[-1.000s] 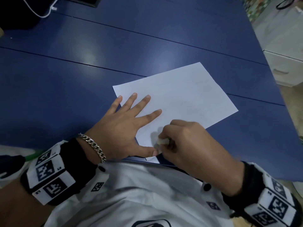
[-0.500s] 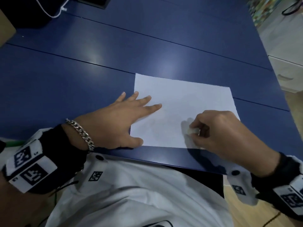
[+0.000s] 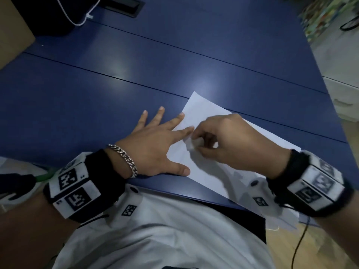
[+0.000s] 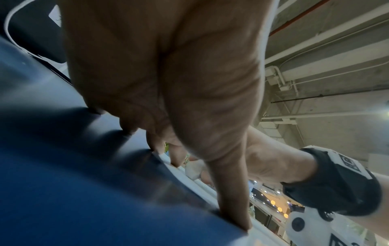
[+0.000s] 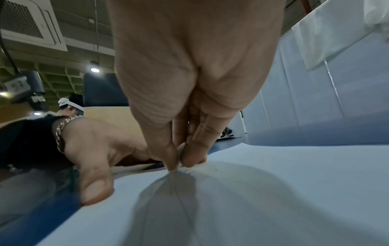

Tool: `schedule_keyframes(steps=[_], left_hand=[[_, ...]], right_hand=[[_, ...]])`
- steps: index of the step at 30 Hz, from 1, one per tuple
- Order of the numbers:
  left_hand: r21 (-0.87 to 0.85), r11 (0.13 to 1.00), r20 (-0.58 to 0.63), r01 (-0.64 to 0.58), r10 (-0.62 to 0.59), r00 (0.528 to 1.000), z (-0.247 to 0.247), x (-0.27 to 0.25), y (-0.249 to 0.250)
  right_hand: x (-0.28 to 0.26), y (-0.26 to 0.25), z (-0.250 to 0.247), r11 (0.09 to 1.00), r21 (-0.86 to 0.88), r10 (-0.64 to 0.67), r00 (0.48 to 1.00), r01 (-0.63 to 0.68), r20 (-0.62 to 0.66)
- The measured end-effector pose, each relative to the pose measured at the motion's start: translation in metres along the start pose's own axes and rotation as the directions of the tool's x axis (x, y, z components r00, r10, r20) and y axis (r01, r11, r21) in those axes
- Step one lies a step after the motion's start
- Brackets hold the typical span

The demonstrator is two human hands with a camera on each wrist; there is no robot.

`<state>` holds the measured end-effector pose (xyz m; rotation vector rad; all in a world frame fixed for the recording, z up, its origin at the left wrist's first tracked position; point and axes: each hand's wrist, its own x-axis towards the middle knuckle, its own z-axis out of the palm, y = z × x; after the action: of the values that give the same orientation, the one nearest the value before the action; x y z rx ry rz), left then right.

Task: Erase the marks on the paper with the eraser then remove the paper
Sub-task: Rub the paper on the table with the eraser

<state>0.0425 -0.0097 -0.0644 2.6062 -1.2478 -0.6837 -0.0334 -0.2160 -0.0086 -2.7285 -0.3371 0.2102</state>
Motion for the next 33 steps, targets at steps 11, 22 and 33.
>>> schedule_keyframes(steps=[11, 22, 33], left_hand=[[0.023, 0.999, -0.028, 0.041, -0.04, 0.999, 0.003, -0.002, -0.001], [0.016, 0.999, -0.033, 0.05, -0.05, 0.998, 0.003, -0.002, -0.001], [0.026, 1.0, -0.113, 0.016, -0.013, 0.993, 0.008, -0.005, -0.007]], right_hand=[[0.012, 0.009, 0.001, 0.999, 0.051, -0.018, 0.984, 0.009, 0.177], [0.016, 0.011, -0.005, 0.999, 0.04, 0.029, 0.99, -0.035, 0.139], [0.001, 0.01, -0.006, 0.985, 0.098, 0.112, 0.957, -0.143, 0.269]])
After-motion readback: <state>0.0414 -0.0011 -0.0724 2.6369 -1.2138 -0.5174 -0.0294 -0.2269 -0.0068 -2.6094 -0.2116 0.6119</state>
